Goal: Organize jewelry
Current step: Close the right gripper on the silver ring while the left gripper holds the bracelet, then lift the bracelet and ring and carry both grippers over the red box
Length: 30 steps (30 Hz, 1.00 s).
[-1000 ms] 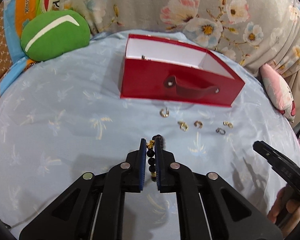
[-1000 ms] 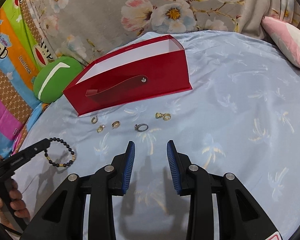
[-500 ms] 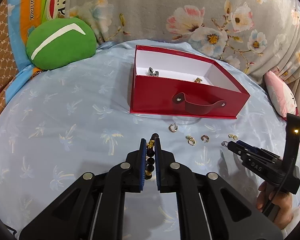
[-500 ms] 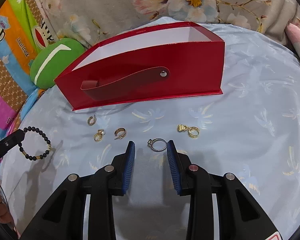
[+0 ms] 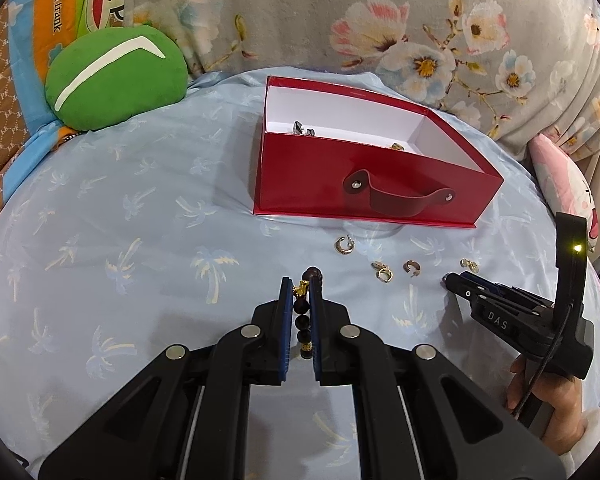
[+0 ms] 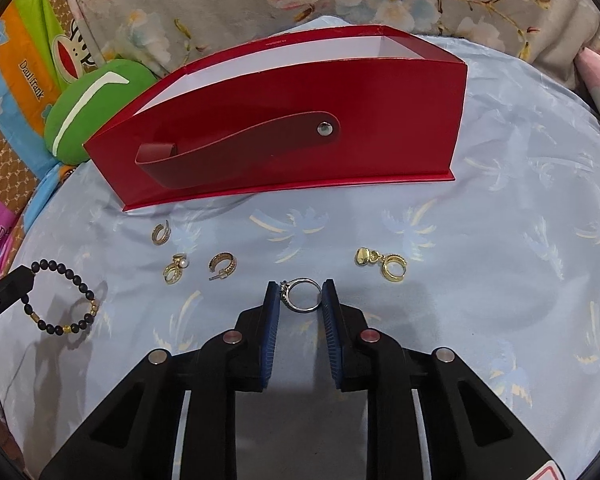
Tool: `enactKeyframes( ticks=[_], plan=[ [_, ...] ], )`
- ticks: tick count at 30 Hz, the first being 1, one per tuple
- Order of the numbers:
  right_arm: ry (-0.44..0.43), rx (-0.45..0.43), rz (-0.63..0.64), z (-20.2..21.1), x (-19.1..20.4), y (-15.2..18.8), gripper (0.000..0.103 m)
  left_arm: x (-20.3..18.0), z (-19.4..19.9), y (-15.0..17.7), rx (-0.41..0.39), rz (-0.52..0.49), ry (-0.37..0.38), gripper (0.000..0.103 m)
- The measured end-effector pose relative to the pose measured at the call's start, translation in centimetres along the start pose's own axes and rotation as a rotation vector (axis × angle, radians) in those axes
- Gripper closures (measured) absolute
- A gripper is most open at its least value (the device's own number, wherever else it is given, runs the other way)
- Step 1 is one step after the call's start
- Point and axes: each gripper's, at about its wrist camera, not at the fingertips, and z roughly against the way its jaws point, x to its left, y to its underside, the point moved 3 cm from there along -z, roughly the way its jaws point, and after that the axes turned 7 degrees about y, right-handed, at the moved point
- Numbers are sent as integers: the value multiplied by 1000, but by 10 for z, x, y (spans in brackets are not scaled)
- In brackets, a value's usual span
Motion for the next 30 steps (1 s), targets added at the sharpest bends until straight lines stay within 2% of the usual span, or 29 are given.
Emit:
enactKeyframes(
  ticks=[1,2,3,11,18,21,23,24,30],
  plan=[
    [-3,-5,0,1,0,0,85,0,0,0,2,-1,0,96],
    [-8,-9,1,2,0,0,99,-1,-1,0,3,-1,0,96],
    [-6,-10,1,2,0,-1,103,-1,-1,0,5,-3,0,96],
    [-25,-8,-3,6,-2,2,102,-2,-2,0,7,0,1,96],
    [-1,-18,1,9,-1,3,100,-2,-4,4,21,4,3,96],
    [17,-31,-1,11,-4,-2,92,-2,-5,4,22,2,4,96],
    [30,-28,5,8,-5,-5,73,-2,-5,4,23,5,6,96],
    [34,-23,12,6,-5,-5,71,-2,-5,4,22,4,5,96],
    [47,3,23,-2,-5,-4,71,-2,-7,7,30,5,6,96]
  ],
)
